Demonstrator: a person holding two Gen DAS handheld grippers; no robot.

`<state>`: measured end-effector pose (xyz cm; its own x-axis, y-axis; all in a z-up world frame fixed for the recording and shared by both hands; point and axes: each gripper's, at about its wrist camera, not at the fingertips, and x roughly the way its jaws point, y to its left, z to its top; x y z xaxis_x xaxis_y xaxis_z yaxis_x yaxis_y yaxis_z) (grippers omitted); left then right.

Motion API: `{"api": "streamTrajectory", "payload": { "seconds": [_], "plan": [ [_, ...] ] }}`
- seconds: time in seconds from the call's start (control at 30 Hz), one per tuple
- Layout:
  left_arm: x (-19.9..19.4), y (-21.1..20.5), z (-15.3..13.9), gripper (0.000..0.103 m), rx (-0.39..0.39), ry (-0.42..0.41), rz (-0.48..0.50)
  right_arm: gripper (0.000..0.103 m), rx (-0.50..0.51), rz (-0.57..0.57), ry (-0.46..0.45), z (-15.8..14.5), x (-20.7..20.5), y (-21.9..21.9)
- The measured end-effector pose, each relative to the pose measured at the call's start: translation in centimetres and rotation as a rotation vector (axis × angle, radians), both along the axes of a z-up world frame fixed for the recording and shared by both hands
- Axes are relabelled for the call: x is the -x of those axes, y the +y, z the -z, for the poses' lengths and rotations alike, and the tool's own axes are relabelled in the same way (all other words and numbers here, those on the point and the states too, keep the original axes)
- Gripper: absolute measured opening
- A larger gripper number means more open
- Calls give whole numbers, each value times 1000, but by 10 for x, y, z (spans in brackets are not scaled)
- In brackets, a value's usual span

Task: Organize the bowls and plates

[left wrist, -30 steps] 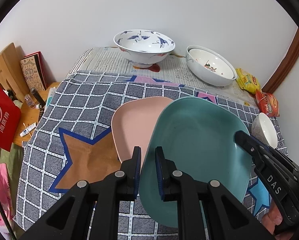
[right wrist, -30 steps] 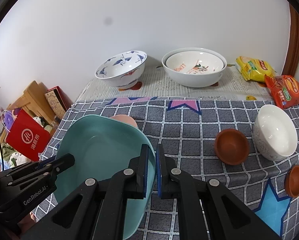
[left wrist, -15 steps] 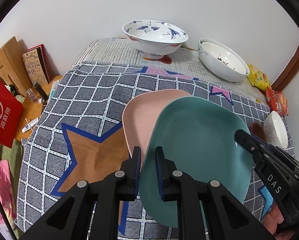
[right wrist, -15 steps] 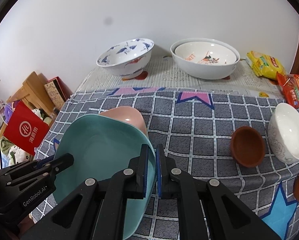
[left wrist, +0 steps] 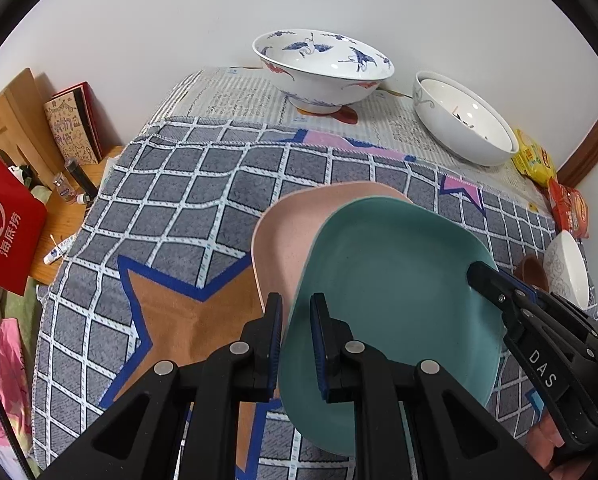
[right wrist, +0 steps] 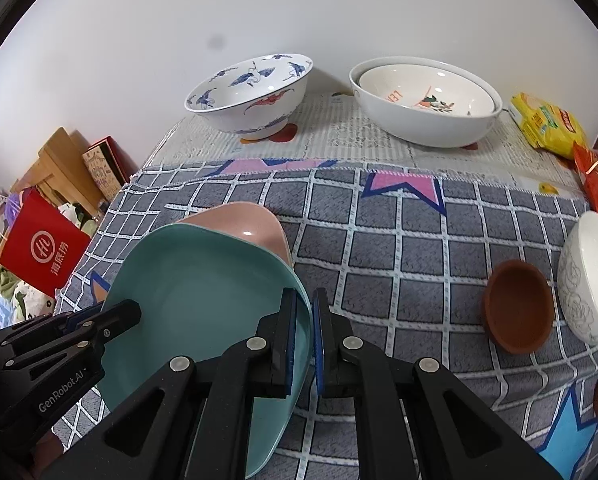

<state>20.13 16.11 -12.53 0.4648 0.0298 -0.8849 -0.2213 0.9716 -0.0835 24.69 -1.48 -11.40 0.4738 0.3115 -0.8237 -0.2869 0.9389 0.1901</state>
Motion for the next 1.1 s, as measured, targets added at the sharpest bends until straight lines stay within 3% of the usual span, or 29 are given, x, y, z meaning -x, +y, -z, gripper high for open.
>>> {"api": "streamTrajectory", "payload": {
  "seconds": [0.8, 1.1],
  "plan": [
    [-24, 18, 14, 14, 35, 17, -65, 12, 15, -91, -12, 10, -54, 36],
    [-16, 19, 16, 14, 51, 9, -70, 14, 27, -102, -3, 13, -54, 40]
  ]
}}
